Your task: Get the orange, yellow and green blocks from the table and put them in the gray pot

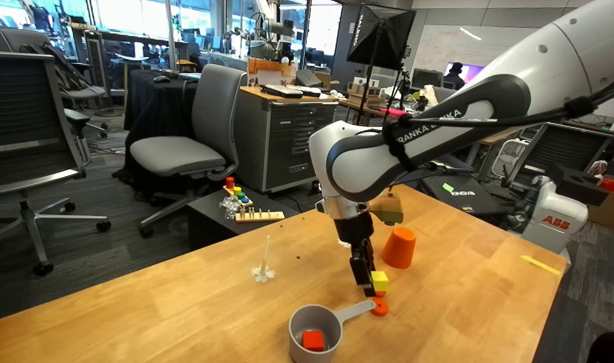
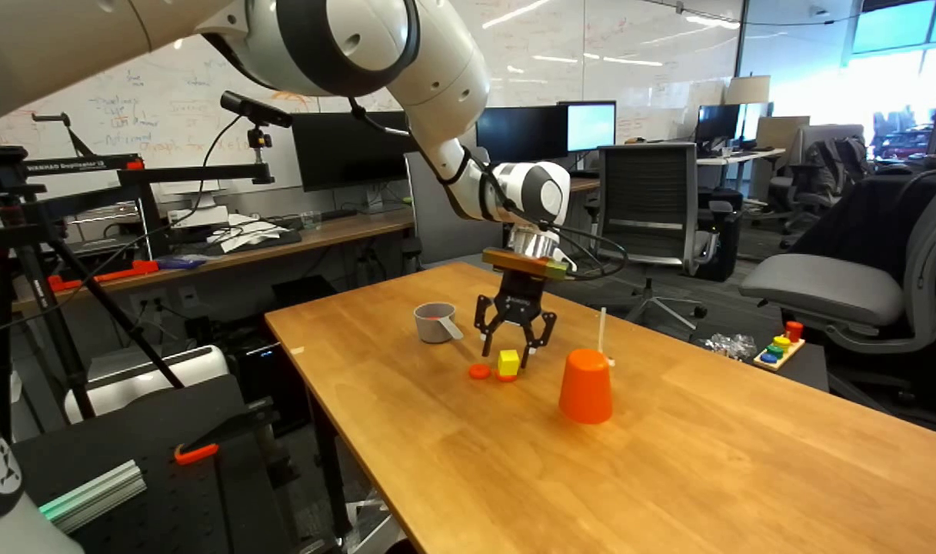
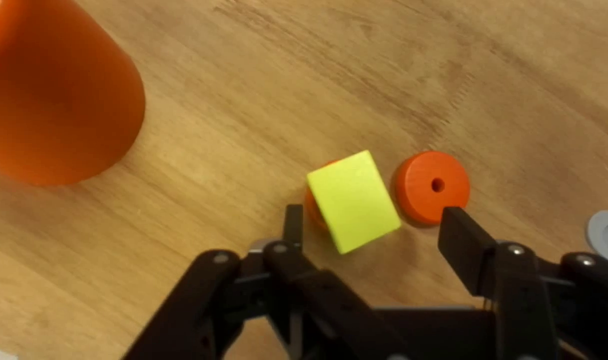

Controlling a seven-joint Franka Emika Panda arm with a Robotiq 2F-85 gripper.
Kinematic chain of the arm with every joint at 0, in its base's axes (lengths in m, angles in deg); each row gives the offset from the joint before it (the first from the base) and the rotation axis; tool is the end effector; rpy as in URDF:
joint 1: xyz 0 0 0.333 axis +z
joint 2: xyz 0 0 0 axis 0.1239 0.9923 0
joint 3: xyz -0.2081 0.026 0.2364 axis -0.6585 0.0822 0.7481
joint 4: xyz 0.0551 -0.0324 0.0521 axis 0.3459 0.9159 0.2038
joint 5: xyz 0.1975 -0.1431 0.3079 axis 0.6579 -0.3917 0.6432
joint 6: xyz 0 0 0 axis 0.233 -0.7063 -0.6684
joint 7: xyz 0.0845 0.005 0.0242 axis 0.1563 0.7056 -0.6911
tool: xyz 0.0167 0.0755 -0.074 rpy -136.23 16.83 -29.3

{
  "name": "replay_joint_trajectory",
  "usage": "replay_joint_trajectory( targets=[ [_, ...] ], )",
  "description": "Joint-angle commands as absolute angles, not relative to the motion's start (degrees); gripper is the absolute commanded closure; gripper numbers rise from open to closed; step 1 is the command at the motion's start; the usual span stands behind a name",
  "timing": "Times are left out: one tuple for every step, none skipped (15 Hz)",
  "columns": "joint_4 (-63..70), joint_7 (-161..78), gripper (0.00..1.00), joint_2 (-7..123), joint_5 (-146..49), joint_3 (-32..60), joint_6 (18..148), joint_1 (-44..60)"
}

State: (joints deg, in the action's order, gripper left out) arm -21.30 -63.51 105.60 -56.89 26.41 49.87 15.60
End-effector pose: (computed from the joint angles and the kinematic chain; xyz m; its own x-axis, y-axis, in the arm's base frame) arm 0.6668 0.1628 0.0703 0.6814 0.5578 -0.4738 0.5716 -0.8099 -0.1313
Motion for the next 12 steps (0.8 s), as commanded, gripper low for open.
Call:
replay_joint_trajectory(
  targets=[
    [-17.88, -62.84, 0.58, 102.74, -56.03, 26.88, 51.02, 14.75],
    [-17.65, -62.74, 0.67, 102.55, -55.99, 26.87, 51.02, 14.65],
    [-17.45, -62.68, 0.73, 102.38, -55.97, 26.86, 51.07, 14.54],
    [-17.26, -62.59, 0.82, 102.2, -55.88, 26.87, 50.99, 14.39],
    [-17.53, -62.76, 0.89, 102.23, -55.21, 26.09, 50.75, 14.89],
    [-17.25, -62.67, 0.9, 101.98, -55.15, 26.06, 50.76, 14.82],
    [-17.1, -62.56, 0.88, 101.75, -55.1, 26.0, 50.7, 14.84],
    [-17.08, -62.5, 0.88, 101.59, -54.97, 26.02, 50.62, 14.85],
    [-17.28, -62.65, 0.88, 101.45, -54.72, 26.18, 50.34, 14.9],
    [-17.62, -62.7, 0.88, 101.23, -54.71, 26.28, 50.13, 15.16],
    [-17.9, -62.69, 0.88, 101.0, -54.65, 26.4, 49.98, 15.36],
    [-18.23, -62.75, 0.88, 100.61, -54.63, 26.61, 49.85, 15.69]
  ],
)
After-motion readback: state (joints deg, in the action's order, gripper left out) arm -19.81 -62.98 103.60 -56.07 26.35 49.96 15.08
